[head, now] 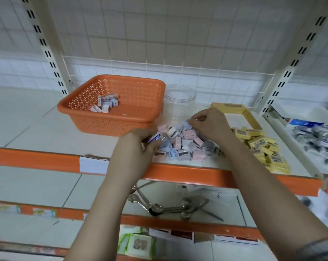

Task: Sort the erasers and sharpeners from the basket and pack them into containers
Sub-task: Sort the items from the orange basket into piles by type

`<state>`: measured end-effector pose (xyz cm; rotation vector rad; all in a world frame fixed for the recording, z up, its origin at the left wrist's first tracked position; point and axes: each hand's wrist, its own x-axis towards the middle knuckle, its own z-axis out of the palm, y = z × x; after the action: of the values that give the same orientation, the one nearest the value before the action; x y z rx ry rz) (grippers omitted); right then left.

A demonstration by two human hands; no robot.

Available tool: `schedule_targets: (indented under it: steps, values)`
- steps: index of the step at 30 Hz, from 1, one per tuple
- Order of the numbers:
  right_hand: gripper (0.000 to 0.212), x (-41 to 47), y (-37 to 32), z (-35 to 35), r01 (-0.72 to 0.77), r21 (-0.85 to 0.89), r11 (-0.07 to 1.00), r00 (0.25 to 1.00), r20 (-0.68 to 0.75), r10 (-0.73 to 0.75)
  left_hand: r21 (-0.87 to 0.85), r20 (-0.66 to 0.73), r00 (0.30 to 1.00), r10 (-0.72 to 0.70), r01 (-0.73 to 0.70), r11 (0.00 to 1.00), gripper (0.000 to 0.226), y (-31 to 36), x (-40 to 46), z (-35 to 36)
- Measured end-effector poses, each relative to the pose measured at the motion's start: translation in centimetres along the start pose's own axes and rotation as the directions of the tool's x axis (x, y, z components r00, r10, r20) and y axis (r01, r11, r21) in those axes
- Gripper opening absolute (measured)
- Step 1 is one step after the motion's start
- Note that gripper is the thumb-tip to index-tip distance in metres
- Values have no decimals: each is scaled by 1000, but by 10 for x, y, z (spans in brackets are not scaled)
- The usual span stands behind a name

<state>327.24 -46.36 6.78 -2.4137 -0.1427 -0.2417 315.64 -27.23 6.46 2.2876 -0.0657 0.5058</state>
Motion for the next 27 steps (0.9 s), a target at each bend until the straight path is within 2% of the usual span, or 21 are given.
schedule_targets:
  steps: [3, 5, 7, 10, 13, 15, 18, 21, 24, 27]
  values:
    - [11, -19, 0, -16, -19, 173, 985, 995, -92, 35, 2, -6, 999, 41, -41, 999, 22, 3, 6, 3]
    - [15, -43, 12, -40, -31, 259, 965, 964, -246, 97, -9, 10, 995, 94, -94, 996, 25, 14, 14, 14]
    - [14, -73, 35, -68, -74, 261, 963, 893, -412, 180, -75, 69, 986, 155, -149, 986, 27, 34, 28, 34]
    - [18, -118, 84, -104, -263, 98, 960, 783, -559, 272, -220, 195, 939, 284, -240, 945, 26, 80, 48, 78]
    - [27, -150, 145, -122, -446, -101, 889, 770, -549, 324, -347, 304, 847, 435, -327, 879, 27, 135, 65, 137]
    - [35, -166, 175, -128, -435, -215, 874, 825, -484, 291, -379, 354, 783, 511, -380, 844, 28, 169, 72, 177]
    - [41, -182, 197, -137, -320, -323, 891, 901, -393, 181, -365, 450, 686, 572, -443, 819, 31, 208, 78, 232]
    - [39, -184, 206, -141, -256, -235, 938, 914, -375, 155, -328, 497, 635, 592, -494, 805, 33, 232, 84, 272]
    - [37, -181, 213, -138, -259, -61, 964, 890, -402, 214, -267, 517, 613, 597, -547, 793, 30, 250, 86, 299]
    - [37, -180, 216, -135, -265, 38, 964, 869, -424, 256, -237, 557, 584, 591, -570, 787, 30, 260, 86, 317]
